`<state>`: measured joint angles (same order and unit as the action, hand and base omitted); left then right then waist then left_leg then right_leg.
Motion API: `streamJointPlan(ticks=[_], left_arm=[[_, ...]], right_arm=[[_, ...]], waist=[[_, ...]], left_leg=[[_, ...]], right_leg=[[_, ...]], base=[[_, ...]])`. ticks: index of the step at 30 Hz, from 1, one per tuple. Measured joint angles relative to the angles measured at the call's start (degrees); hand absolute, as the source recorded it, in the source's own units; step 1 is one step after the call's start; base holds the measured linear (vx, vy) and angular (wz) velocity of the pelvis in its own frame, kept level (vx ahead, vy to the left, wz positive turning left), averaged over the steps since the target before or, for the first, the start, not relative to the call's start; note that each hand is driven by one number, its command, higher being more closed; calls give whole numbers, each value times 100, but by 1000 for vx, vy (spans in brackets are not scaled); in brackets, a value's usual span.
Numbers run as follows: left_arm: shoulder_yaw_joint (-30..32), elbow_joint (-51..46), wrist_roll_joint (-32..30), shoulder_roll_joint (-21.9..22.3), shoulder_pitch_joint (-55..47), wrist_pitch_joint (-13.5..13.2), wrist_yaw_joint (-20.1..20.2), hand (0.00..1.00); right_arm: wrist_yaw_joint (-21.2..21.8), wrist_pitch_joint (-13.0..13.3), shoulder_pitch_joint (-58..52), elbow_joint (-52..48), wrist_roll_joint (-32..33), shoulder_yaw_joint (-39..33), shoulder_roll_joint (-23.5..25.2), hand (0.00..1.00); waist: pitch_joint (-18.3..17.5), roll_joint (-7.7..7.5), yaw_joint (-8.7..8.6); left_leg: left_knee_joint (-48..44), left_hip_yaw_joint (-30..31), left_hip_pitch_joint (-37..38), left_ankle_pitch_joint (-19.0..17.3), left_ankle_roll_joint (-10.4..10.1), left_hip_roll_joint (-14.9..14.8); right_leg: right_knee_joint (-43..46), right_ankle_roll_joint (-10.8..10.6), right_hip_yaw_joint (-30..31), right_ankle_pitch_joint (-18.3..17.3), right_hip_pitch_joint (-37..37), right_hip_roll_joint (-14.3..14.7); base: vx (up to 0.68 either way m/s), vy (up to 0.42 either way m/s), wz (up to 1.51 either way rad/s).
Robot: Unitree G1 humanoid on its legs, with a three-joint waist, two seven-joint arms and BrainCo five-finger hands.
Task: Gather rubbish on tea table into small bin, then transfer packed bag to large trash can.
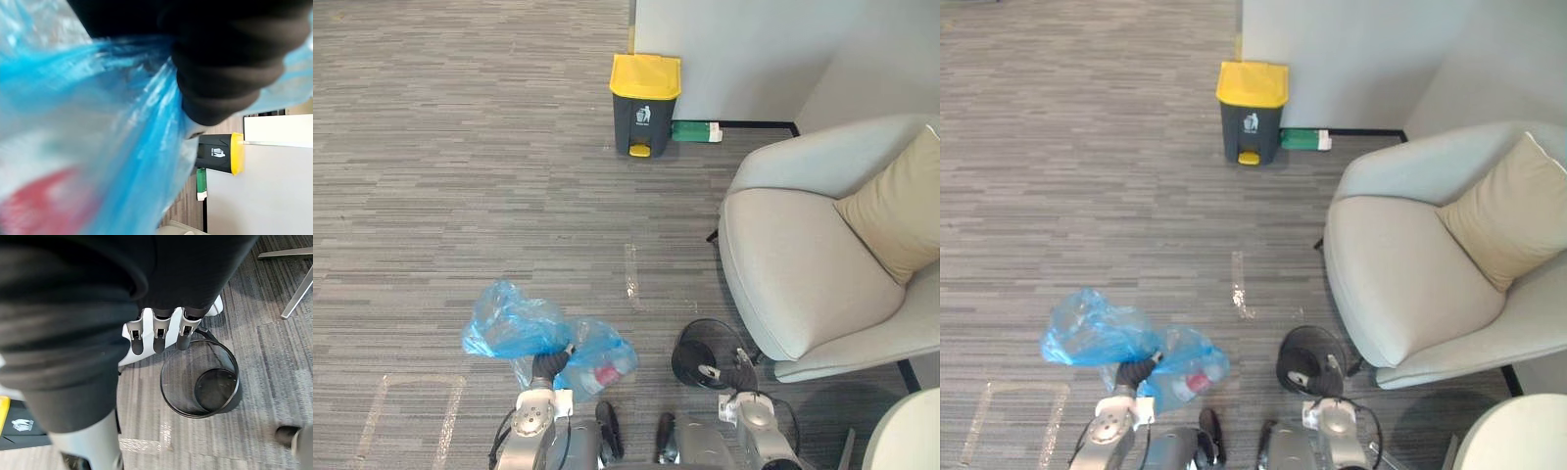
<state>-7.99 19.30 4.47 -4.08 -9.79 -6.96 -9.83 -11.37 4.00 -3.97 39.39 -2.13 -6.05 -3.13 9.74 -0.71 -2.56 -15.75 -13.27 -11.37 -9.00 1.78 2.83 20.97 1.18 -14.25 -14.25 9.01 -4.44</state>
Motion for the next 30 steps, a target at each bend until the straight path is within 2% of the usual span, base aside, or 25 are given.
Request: streamJointPlan(ticks=[3, 5, 7, 8, 9, 10, 11, 12, 13, 14, 15, 16, 18, 19, 20, 21, 22, 23, 24, 25, 27, 28, 29, 30], left_arm=[[-42, 43, 5, 26, -78, 2, 21, 100], [-28, 16, 5, 43, -132, 2, 59, 100], [13, -28, 5, 43, -139, -1, 129, 100], [24, -27, 5, 44, -151, -3, 136, 100], [32, 3, 7, 60, -152, 7, 146, 100], [35, 2, 6, 69, -153, 6, 149, 100], [34, 4, 8, 75, -151, 6, 149, 100], [34, 4, 7, 87, -145, 3, 147, 100], [34, 3, 7, 98, -148, 1, 144, 100], [57, 128, 7, 64, -81, 13, 132, 100], [60, 143, 7, 62, -59, 16, 129, 100], [63, 148, 7, 23, -22, 16, 127, 100], [40, 147, 2, -12, -24, 15, 129, 100], [20, 147, -3, -16, -22, 15, 132, 100], [11, 146, -47, -20, -30, 25, 131, 100], [0, 146, -55, -18, -40, 33, 130, 100], [-39, 131, -83, -36, -81, 38, 128, 100], [-67, 104, -86, -106, -101, 40, 125, 100], [-77, 94, -86, -137, -106, 42, 124, 100], [-61, 44, -86, -214, -145, 44, 99, 100], [18, -34, -81, -249, -156, 46, -3, 100], [21, -57, -80, -249, -153, 45, -6, 100], [17, -142, -79, -234, -146, 41, -2, 100], [31, -144, -74, -222, -140, 40, -3, 100]], right_arm=[[10, 2, -95, -43, 10, -54, 90, 0], [26, 43, -122, -91, 46, -27, 79, 0], [36, 81, -32, -117, 46, -42, 80, 0], [39, 81, 20, -117, 46, -40, 84, 0], [39, 81, 121, -119, 47, -41, 98, 0], [39, 78, 145, -112, 46, -43, 102, 0], [32, 77, 164, -50, 46, -56, 92, 0], [14, 76, 147, -33, 42, -59, 62, 0], [5, 76, 137, -33, 38, -59, 43, 0], [-8, 36, 175, 39, 29, -53, 45, 0], [-8, 33, 174, 33, 25, -47, 55, 0], [1, 29, 161, 26, -9, 9, 133, 0], [2, 10, 151, 25, -10, 20, 178, 0], [5, 9, 134, 25, -12, 23, 184, 0], [7, 10, 107, 23, -12, 21, 186, 0], [7, 8, 94, 27, -12, 20, 181, 0], [7, 7, 12, 19, -15, 21, 182, 0], [9, 6, -38, 17, -17, 35, 205, 0], [10, 2, -76, 20, -18, 55, 207, 0], [11, -10, -194, 25, -19, 170, 207, 0], [14, -9, -205, 24, -20, 237, 208, 0], [14, -8, -203, 24, -21, 239, 208, 0], [15, -8, -188, 28, -24, 235, 198, 0], [15, -8, -190, 41, -24, 235, 187, 0]], waist=[[4, 8, 84], [-8, 27, 258], [-34, 66, 312], [-28, 84, 317], [12, 141, 307], [21, 148, 312], [25, 154, 312], [2, 204, 313], [-27, 264, 315], [-15, 200, 343], [-12, 183, 346], [10, 83, 347], [10, 64, 362], [4, 75, 372], [8, 73, 384], [10, 77, 383], [20, 62, 377], [56, -8, 353], [70, -27, 346], [95, -66, 291], [95, -63, 249], [98, -55, 238], [110, -34, 181], [111, -34, 157]], left_leg=[[-876, 4, -58, -27, -13, -185], [-1600, -83, -109, -30, -7, -330], [-2064, -30, -342, -94, -22, -377], [-2099, -5, -393, -241, -34, -438], [-1749, 302, -481, -402, -152, -623], [-1550, 394, -480, -404, -185, -653], [-897, 626, -471, -233, -328, -736], [-263, 784, -446, 265, -407, -800], [-25, 833, -434, 554, -435, -854], [44, 796, -408, 735, -594, -798], [103, 750, -384, 727, -580, -779], [94, 636, -378, 641, -467, -682], [-58, 550, -362, 448, -374, -585], [-190, 511, -354, 223, -318, -542], [-261, 457, -289, -2, -284, -494], [-257, 449, -242, -36, -272, -477], [-144, 446, -2, -90, -225, -406], [1, 447, 278, -121, -176, -305], [54, 445, 378, -132, -160, -287], [251, 451, 707, -190, -102, -252], [476, 487, 979, -237, -82, -301], [504, 505, 1018, -255, -97, -326], [598, 614, 1160, -318, -80, -412], [613, 624, 1208, -351, -110, -446]], right_leg=[[-543, 5, -107, 92, -673, 130], [-956, 20, 83, 187, -1142, 206], [-1168, 25, 209, 249, -1277, 175], [-1171, 27, 247, 253, -1269, 173], [-1165, 27, 367, 253, -1278, 186], [-1165, 26, 420, 253, -1282, 171], [-1164, 12, 538, 250, -1289, 113], [-1169, -120, 620, 217, -1288, 90], [-1180, -195, 668, 179, -1287, 116], [-1232, -367, 853, 120, -1286, 21], [-1250, -418, 884, 170, -1265, -15], [-1325, -475, 979, 214, -1267, -144], [-1329, -554, 1046, 255, -1302, -265], [-1216, -586, 1134, 243, -1295, -322], [-798, -719, 1212, 161, -1168, -400], [-560, -739, 1238, 148, -1090, -421], [574, -790, 1358, 144, -647, -479], [1670, -943, 1461, 360, -203, -584], [2018, -941, 1502, 428, -70, -607], [2845, -773, 1421, 313, 386, -634], [2762, -594, 1039, -1, 791, -544], [2659, -578, 943, -43, 868, -510], [1819, -526, 608, -29, 1112, -319], [1352, -501, 519, 65, 1126, -244]], base=[[290, -28, 12], [233, -7, -34], [183, 40, -32], [138, 62, -32], [139, 66, -34], [195, 144, -40], [171, 163, -37], [177, 183, -37], [190, 198, -35], [154, 159, -27], [217, 247, -31], [155, 204, -27], [156, 221, -24], [114, 203, -24], [108, 196, -22], [117, 180, -17], [150, 154, -3], [164, 144, 0], [243, 120, 9], [218, 71, 0], [246, 19, -3], [342, -61, 13], [306, -79, 19], [415, -122, 27]])
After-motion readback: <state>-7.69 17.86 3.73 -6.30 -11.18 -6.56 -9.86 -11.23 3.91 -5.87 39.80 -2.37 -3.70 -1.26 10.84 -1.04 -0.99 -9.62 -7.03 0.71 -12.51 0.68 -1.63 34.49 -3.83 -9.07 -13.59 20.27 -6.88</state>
